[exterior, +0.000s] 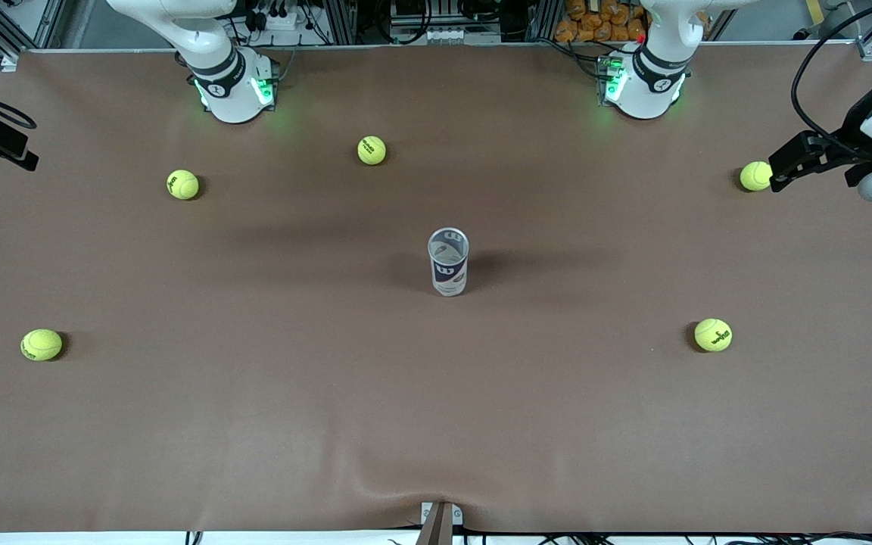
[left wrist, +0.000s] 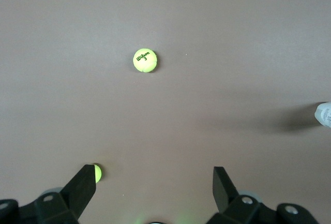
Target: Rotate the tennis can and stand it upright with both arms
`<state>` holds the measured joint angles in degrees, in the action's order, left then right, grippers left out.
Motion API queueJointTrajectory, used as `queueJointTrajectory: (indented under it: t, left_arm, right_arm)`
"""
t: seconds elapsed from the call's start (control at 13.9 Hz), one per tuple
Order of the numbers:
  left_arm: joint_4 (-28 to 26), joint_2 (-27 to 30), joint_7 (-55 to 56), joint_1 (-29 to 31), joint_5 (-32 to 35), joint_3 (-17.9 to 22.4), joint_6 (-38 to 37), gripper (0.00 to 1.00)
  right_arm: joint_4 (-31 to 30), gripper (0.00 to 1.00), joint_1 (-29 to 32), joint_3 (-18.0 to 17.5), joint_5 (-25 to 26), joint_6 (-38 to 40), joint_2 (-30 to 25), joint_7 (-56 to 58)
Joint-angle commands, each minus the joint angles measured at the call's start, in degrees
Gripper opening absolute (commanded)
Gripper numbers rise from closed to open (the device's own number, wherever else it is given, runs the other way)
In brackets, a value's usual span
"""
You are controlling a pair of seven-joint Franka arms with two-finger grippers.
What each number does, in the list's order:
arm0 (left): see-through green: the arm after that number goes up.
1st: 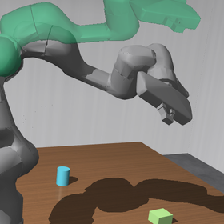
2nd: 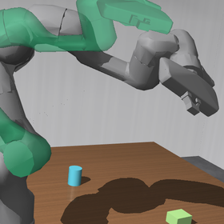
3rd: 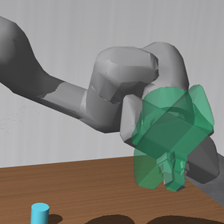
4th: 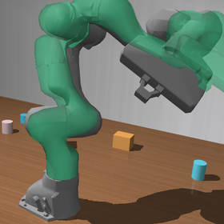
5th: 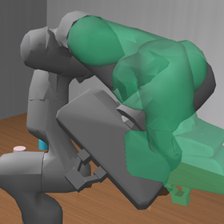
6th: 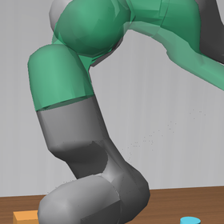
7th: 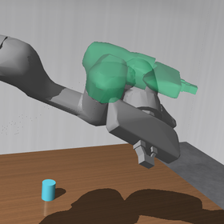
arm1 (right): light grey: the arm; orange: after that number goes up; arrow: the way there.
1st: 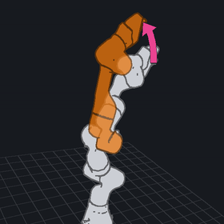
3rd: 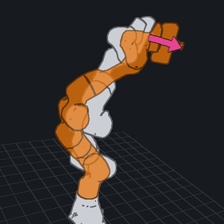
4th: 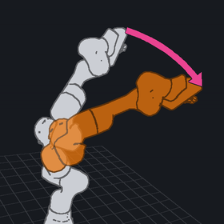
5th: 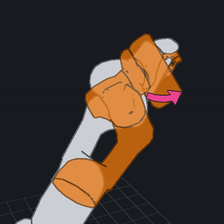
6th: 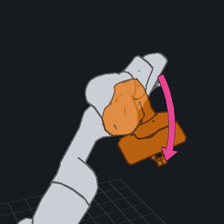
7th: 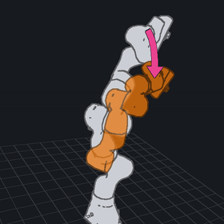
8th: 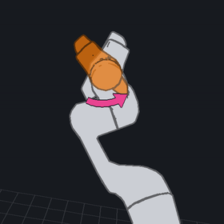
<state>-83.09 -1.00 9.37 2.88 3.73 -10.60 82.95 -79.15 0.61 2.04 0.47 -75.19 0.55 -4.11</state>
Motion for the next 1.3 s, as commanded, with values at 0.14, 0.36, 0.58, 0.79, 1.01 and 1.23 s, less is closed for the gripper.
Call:
queueJointTrajectory:
  t: [0.14, 0.36, 0.58, 0.79, 1.01, 1.23]
  left_arm:
    - [-1.46, 1.44, 0.83, 0.11, -0.74, -0.38, 0.81, 1.00]
    - [-0.93, 1.00, 0.48, 0.19, 0.05, -0.29, 1.85, 1.00]
    - [-2.07, 1.53, -0.40, -1.82, 0.05, 1.89, 2.83, 1.00]
    - [-5.49, 4.42, -0.40, -4.36, 0.05, 4.53, 2.74, 1.00]
    - [-5.32, 4.52, -0.40, -7.54, -0.73, 9.01, 2.39, 1.00]
    - [-5.24, 4.52, -0.66, -7.54, -0.82, 9.02, 2.21, 1.00]
  right_arm:
    - [0.49, 1.00, 0.18, -0.02, 0.50, -0.22, 0.15, 0.24]
    - [0.49, 1.00, 0.18, -0.02, 0.67, -0.40, 0.15, 0.16]
    - [0.49, 1.00, 0.18, -0.02, 0.76, -1.54, 0.24, 0.42]
    - [0.31, 1.00, 0.09, -0.02, 1.20, -1.37, 0.24, 0.42]
    - [0.22, 1.00, -0.17, -0.10, 1.20, -1.54, 0.24, -0.02]
    - [0.05, 1.00, -0.17, -0.10, 1.20, -1.45, 0.33, 0.07]
